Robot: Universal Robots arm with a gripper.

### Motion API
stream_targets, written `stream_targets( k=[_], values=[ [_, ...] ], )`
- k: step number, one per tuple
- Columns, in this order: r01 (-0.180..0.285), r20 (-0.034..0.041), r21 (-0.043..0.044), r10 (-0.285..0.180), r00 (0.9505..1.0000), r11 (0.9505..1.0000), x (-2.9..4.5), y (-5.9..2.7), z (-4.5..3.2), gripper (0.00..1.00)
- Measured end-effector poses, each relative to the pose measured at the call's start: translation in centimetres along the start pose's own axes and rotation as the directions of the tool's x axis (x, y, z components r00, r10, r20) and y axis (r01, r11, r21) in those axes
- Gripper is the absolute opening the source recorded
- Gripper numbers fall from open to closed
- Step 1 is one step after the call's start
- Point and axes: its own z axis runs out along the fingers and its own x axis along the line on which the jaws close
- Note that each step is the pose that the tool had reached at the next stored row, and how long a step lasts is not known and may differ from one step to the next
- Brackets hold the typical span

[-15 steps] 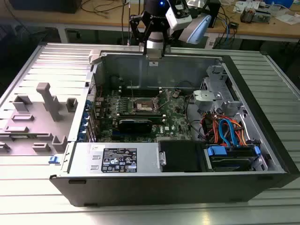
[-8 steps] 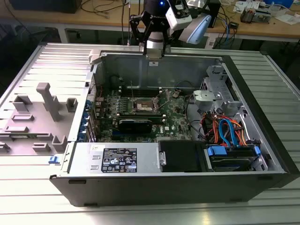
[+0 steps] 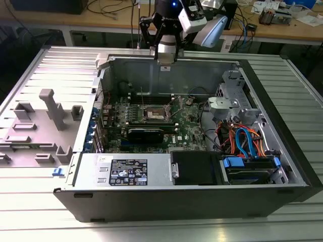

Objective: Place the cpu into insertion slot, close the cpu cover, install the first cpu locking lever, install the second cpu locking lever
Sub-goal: 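Place the cpu into insertion slot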

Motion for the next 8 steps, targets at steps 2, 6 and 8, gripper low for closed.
stream_targets(
  k=[2,6,8],
  values=[
    [-0.017,0.0015,-0.0001,0.017,0.9999,0.9999,-0.01,-0.02,0.02,0.55],
    [-0.063,0.0057,-0.0014,0.063,0.998,0.998,-0.01,-0.03,0.1,0.55],
    [-0.097,0.0086,-0.0022,0.097,0.9953,0.9953,-0.01,-0.03,0.14,0.55]
  ],
)
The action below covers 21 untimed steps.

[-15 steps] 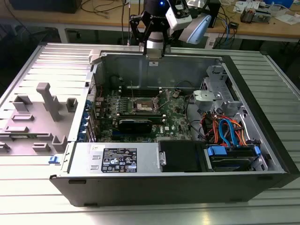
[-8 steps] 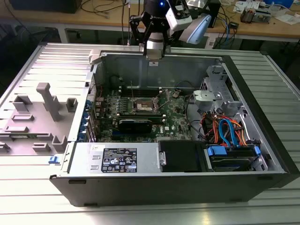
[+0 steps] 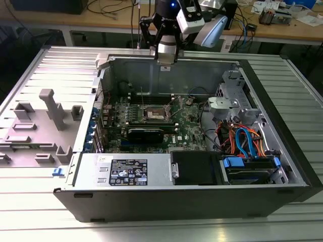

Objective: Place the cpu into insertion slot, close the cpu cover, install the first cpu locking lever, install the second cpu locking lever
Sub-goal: 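Place the cpu into insertion slot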

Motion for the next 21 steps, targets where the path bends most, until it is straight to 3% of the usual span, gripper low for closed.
stream_targets(
  k=[3,14,21],
  values=[
    [-0.044,0.0038,-0.0012,0.044,0.999,0.999,0.0,-0.02,0.06,0.55],
    [-0.058,0.0051,-0.0014,0.058,0.9983,0.9983,-0.14,-1.07,0.09,0.55],
    [-0.138,0.012,-0.0035,0.138,0.9903,0.9904,-0.15,-1.09,0.21,0.55]
  ],
)
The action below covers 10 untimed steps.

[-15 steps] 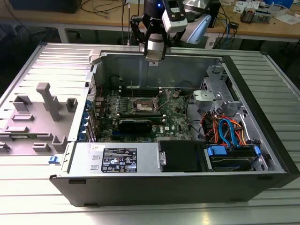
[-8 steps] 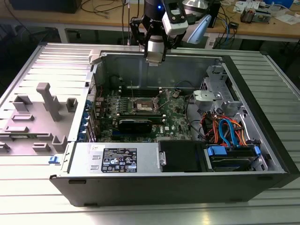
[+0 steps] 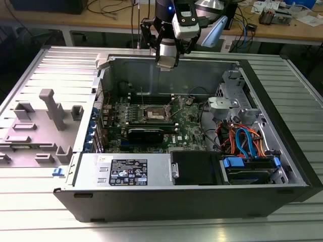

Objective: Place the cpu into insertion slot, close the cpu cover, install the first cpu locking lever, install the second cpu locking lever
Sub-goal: 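Place the cpu into insertion slot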

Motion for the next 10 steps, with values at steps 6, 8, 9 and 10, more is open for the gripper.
stream_targets(
  k=[6,8,9,10],
  values=[
    [-0.002,0.0003,-0.0002,0.002,1.0,1.0,0.0,0.0,0.01,0.55],
    [-0.002,0.0003,-0.0002,0.002,1.0,1.0,0.0,0.0,0.01,0.55],
    [-0.002,0.0003,-0.0002,0.002,1.0,1.0,0.0,0.0,0.01,0.55],
    [-0.002,0.0003,-0.0002,0.002,1.0,1.0,0.0,0.0,0.01,0.55]
  ],
)
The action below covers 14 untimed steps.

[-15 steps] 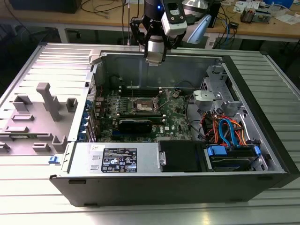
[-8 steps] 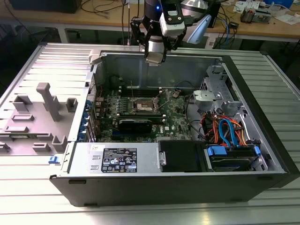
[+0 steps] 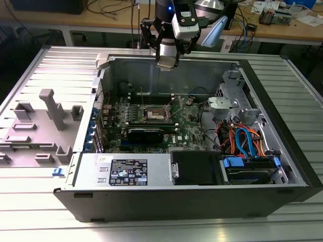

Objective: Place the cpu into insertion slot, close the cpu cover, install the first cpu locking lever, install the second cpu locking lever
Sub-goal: 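Place the cpu into insertion slot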

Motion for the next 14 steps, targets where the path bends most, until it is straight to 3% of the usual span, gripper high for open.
stream_targets(
  k=[6,11,14],
  values=[
    [-0.002,0.0003,-0.0001,0.002,1.0,1.0,0.0,0.0,0.0,0.55],
    [-0.063,0.0056,-0.0014,0.063,0.998,0.998,0.0,0.0,0.04,0.55],
    [-0.108,0.0096,-0.0027,0.108,0.9941,0.9941,0.0,-0.01,0.1,0.55]
  ],
)
